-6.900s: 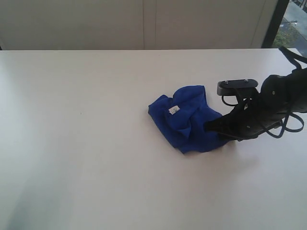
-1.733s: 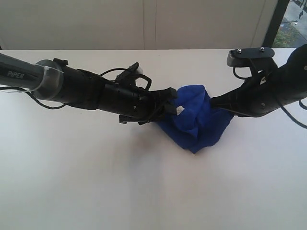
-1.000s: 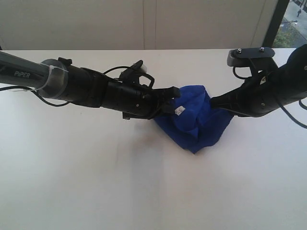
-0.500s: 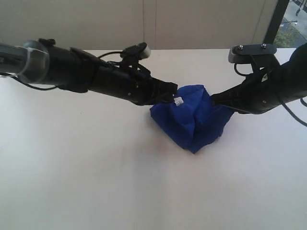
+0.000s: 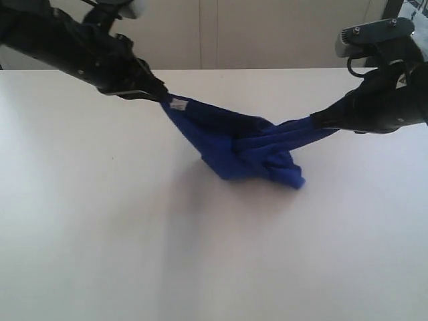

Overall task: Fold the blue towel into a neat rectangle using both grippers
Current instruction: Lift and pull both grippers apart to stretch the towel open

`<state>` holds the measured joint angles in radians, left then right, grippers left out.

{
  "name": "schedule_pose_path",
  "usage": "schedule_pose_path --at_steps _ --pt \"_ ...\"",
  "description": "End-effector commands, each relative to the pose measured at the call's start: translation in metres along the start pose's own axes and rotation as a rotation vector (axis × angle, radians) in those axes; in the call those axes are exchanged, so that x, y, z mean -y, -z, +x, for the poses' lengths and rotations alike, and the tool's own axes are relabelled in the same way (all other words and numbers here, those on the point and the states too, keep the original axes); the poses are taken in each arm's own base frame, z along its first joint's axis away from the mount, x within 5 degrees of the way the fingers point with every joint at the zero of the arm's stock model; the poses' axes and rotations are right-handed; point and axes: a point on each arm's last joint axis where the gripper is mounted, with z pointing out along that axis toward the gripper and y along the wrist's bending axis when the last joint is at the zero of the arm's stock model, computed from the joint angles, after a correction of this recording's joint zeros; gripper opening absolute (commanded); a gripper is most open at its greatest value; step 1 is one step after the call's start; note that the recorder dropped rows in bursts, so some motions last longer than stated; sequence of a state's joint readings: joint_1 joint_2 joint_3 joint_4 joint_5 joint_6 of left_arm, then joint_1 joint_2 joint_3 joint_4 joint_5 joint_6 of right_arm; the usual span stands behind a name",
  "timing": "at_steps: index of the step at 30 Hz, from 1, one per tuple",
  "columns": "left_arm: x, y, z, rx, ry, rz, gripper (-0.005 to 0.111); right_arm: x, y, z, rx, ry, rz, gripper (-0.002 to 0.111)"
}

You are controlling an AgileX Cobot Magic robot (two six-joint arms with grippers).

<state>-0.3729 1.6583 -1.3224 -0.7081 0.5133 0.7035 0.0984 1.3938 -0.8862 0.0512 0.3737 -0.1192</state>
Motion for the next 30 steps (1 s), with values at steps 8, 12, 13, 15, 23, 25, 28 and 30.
schedule_pose_path --at_steps 8,12,13,15,23,25,28,30 --pt "0.018 0.095 -0.005 -0.005 -0.115 -0.108 0.0 0.004 0.043 -0.005 0.058 0.135 0.063 0.0" --pt "0.029 0.119 -0.007 0.026 -0.177 -0.157 0.0 0.008 0.065 -0.004 0.077 0.185 0.112 0.0" --pt "0.032 0.126 -0.006 0.025 -0.197 -0.17 0.0 0.009 0.071 -0.004 0.089 0.183 0.127 0.0" --pt "0.035 0.135 -0.004 0.016 -0.21 -0.195 0.0 0.012 0.084 -0.005 0.12 0.188 0.167 0.0" --pt "0.05 0.176 0.003 0.025 -0.209 -0.307 0.0 0.019 0.126 -0.001 0.2 0.164 0.274 0.0" --pt "0.058 0.188 0.004 0.06 -0.211 -0.318 0.0 0.019 0.133 0.0 0.217 0.163 0.282 0.0" --pt "0.069 0.204 0.007 0.099 -0.227 -0.33 0.0 0.019 0.147 0.002 0.251 0.155 0.291 0.0" --pt "0.076 0.215 0.012 0.104 -0.24 -0.333 0.0 0.019 0.158 0.005 0.277 0.148 0.299 0.0"
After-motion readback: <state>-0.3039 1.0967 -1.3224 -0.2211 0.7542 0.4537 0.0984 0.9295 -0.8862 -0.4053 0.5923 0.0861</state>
